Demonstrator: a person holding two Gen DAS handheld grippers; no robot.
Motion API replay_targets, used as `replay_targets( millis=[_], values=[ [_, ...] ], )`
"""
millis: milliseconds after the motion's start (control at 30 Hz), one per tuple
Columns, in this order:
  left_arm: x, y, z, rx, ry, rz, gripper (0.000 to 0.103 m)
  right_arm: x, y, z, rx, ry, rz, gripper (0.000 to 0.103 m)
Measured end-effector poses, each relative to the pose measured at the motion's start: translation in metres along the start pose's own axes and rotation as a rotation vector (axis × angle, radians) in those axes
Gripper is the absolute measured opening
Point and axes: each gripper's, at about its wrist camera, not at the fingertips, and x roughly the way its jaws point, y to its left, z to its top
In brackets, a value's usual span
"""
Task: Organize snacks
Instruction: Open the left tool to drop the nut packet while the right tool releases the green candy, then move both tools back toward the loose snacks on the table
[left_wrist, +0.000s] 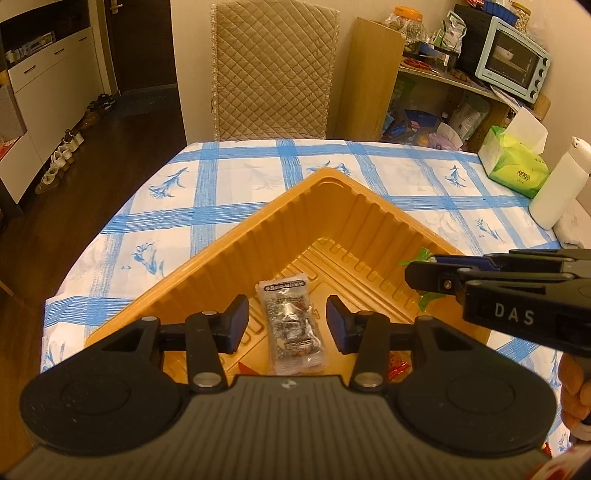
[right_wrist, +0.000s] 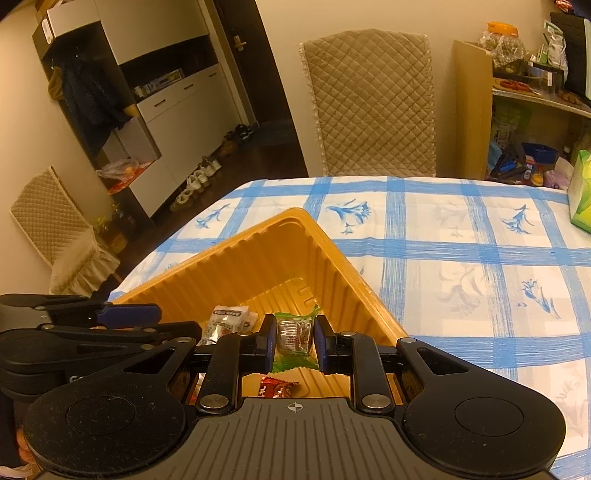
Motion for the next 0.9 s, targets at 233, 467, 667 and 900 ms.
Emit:
replay_targets(
  millis=[233,467,667,900],
  values=[
    [-0.008,0.009,-0.001,-0.018,-0.01,0.01,0.043,0.005,0.005,0.003,-0.007,0.001,0.007,0.022],
    [-0.015,0.014,-0.003,-0.03,-0.017,0.019,0.052,0.003,0.008,0.006,0.015,-0.026,0.048,0.022],
    [-0.023,0.015,-0.005,-0.039,-0.03,0.031,0.059,-0.007,0.009,0.008,0.028,-0.063,0.06,0.06],
    [-0.039,0.011,-0.009,-0.046,-0.05,0.027,0.073,-0.022,0.009,0.004,0.027,-0.067,0.064,0.065]
  ],
)
